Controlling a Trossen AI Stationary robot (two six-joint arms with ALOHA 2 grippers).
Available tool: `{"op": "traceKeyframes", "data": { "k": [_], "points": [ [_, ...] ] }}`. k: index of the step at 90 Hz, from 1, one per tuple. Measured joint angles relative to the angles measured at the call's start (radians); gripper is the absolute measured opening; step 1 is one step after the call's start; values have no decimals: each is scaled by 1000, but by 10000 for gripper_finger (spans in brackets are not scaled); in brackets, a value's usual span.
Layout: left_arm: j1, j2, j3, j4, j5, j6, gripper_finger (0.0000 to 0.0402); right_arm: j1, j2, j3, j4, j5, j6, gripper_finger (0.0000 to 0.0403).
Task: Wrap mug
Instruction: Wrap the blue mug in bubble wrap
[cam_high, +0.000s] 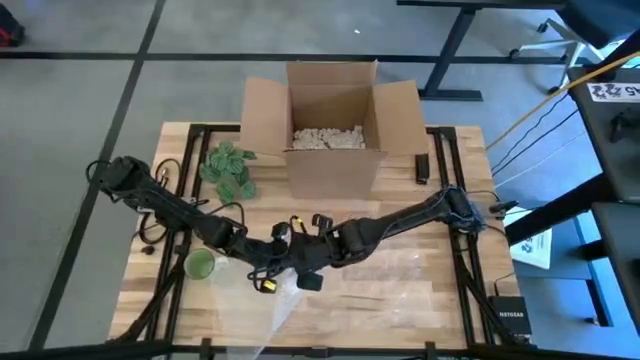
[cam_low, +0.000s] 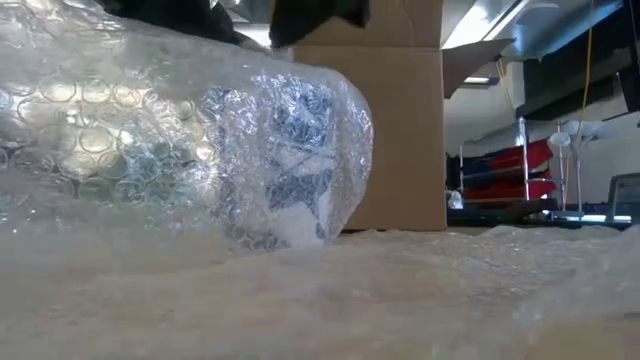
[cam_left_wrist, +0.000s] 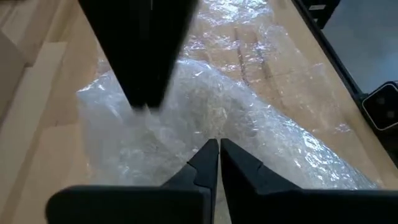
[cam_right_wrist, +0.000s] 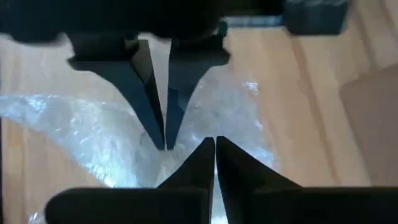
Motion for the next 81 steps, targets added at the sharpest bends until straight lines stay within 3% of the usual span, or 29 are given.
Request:
{"op": "traceKeyframes", "data": {
  "k": [14, 33, 54, 81],
  "points": [
    [-5, -24, 0, -29, 0, 8, 0, 0, 0, -81, 95, -57, 20, 0],
    [-43, -173, 0, -155, -7, 6, 0, -6, 1, -110, 119, -106, 26, 0],
    [-119, -332, -15, -233, -112, 22, 0, -44, 1, -111, 104, -230, 49, 0],
    [-197, -537, -172, -207, -259, -74, 0, -76, 1, -111, 78, -306, 73, 0]
  ]
}}
